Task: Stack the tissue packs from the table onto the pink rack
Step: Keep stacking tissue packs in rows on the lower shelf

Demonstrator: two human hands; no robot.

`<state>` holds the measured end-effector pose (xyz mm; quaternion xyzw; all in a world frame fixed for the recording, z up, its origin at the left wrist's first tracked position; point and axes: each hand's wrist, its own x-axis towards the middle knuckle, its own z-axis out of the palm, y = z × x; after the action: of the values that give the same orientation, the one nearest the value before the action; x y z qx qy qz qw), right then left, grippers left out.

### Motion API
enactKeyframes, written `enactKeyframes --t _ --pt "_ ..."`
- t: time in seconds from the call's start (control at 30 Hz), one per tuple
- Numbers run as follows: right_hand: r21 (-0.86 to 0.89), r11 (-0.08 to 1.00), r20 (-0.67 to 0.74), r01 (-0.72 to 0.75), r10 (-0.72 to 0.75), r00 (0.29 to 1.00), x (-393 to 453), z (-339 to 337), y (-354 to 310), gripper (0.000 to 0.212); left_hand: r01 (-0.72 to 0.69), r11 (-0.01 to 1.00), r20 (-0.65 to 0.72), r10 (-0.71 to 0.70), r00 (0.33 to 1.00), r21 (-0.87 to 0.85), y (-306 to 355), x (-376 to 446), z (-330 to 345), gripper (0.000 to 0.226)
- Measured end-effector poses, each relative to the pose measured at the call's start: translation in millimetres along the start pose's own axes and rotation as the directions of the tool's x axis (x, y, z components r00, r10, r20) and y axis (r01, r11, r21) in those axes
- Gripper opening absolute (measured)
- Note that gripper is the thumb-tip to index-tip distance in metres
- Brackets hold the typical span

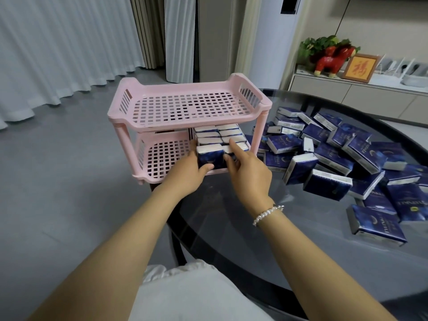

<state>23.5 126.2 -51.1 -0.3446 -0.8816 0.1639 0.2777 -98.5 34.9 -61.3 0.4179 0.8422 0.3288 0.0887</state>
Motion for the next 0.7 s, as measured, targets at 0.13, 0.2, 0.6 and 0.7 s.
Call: enactKeyframes --t 0.13,0.2,0.6,0.7 --pt "-0.097 0.995 -0.028 0.007 -0.01 1.0 3 0 -2 0.037 0.041 0.995 -0.006 -0.04 0.999 0.094 1 0 9 0.072" --pt "-0.122 0.992 -0.024 -0.004 0.001 1.0 4 -1 -2 0.038 0.058 0.992 -0.027 -0.055 0.998 0.116 3 0 11 0.074" --pt "-0.079 0.996 0.087 -0.037 0.044 0.995 -1 -2 -5 0.049 0.132 0.985 -0.047 -0.128 0.991 0.114 11 -2 13 0.089" --pt "-0.049 0.998 0.093 -0.034 0.038 0.995 -6 -6 -5 0.052 0.133 0.991 -0.042 -0.134 0.99 -0.018 10 -5 12 0.087"
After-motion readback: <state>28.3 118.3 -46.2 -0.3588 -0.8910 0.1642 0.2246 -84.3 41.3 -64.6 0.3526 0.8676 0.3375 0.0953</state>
